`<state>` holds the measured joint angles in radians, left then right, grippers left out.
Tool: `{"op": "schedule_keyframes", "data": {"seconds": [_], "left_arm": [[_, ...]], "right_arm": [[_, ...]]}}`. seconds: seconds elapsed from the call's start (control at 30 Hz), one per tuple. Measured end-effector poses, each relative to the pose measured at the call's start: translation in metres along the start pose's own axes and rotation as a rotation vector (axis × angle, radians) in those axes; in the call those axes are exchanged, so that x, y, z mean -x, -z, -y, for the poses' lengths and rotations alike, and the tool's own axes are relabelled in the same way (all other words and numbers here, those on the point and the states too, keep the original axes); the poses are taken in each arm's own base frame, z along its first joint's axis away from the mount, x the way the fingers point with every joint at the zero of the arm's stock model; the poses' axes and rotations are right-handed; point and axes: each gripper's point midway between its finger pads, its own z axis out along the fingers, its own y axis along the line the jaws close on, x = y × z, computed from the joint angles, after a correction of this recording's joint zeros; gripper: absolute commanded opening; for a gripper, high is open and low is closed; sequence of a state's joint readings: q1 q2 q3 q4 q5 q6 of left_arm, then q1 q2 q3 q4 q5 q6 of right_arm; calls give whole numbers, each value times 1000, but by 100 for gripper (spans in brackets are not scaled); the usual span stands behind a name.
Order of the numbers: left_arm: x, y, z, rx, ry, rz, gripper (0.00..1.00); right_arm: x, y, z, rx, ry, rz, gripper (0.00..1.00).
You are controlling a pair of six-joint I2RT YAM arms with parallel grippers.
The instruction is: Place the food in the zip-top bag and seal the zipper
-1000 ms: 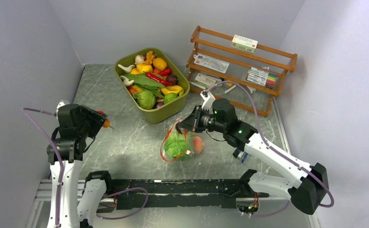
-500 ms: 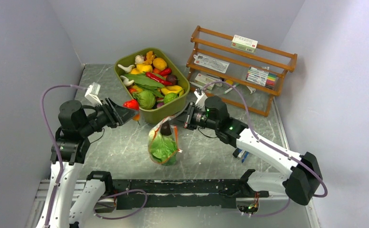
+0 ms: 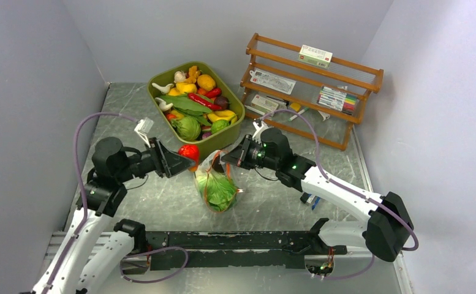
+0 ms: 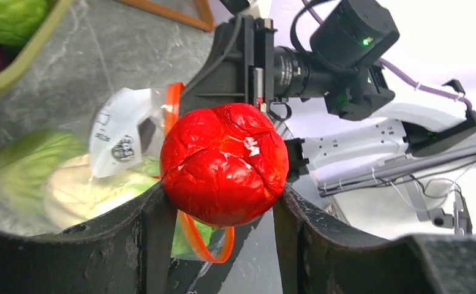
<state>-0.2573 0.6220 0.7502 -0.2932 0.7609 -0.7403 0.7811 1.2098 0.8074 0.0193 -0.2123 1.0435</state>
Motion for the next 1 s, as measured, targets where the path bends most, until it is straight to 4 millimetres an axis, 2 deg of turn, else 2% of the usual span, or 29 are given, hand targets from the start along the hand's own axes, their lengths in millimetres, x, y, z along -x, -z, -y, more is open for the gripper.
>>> {"op": "schedule_keyframes", "data": {"seconds": [0.2, 0.53, 0.7, 0.87, 1.0], "left_arm": [[-28, -26, 8, -49, 8, -114, 27], [-74, -64, 15, -13, 43, -240, 30], [-89, -76, -3, 107, 42, -264, 33], [-89, -74, -28, 267, 39, -246, 36], [-87, -72, -38, 330, 30, -236, 38]], "right_arm": [[5, 0, -1, 0, -6, 27, 0], [12, 4, -6, 6, -4, 61, 0], [14, 9, -10, 15, -2, 72, 0], [17, 17, -10, 5, 7, 88, 0], [18, 20, -14, 13, 21, 94, 0]]}}
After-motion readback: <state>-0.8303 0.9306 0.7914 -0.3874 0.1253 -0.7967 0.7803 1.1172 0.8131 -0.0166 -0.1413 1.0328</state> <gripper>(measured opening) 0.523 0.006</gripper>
